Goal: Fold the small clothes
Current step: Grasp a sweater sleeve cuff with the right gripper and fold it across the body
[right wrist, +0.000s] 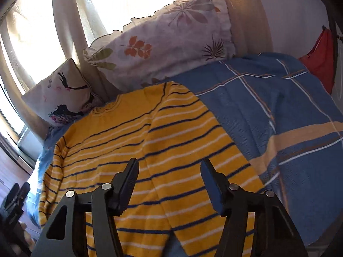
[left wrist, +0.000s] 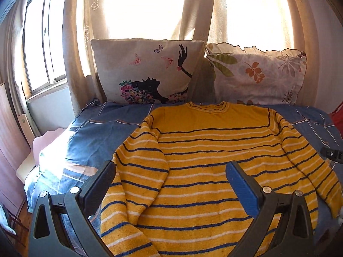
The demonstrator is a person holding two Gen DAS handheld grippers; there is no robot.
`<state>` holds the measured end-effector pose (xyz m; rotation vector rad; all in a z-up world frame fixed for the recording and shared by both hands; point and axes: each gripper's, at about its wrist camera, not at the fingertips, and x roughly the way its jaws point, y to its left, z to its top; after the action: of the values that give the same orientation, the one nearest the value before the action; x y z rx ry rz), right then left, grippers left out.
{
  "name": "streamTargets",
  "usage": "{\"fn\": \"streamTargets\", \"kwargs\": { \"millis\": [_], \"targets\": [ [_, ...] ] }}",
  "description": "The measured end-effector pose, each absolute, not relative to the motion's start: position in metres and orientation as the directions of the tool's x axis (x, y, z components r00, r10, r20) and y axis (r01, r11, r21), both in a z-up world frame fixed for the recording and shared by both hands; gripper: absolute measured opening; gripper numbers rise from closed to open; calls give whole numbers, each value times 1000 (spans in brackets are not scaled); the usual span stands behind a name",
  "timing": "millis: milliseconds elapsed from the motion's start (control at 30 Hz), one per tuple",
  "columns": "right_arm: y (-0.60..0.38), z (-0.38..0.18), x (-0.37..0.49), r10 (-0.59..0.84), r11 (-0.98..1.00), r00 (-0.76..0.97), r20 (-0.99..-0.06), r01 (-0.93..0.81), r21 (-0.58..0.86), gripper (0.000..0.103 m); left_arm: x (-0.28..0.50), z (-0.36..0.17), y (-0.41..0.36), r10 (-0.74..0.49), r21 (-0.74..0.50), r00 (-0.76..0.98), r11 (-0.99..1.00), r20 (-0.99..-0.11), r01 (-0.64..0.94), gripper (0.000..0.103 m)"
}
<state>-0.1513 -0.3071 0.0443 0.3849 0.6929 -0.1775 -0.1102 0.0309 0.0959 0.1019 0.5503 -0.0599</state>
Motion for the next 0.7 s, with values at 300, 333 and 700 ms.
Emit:
{"fn": "streamTargets", "kwargs": {
  "millis": [300,333,700],
  "targets": [
    [-365,18,-212,-223,878,609,-762,465,115,64,-95,86,31,-73,29,829,994,-555,107,102],
    [-368,15,-216,-224,877,596,-771,469,108,64,-94,85,31,-75,30,826,994,-559,110,102],
    [-346,1,-220,-89,920,559,-824,363,147,11,-89,82,34,-73,33,823,993,-564,111,102]
  ]
}}
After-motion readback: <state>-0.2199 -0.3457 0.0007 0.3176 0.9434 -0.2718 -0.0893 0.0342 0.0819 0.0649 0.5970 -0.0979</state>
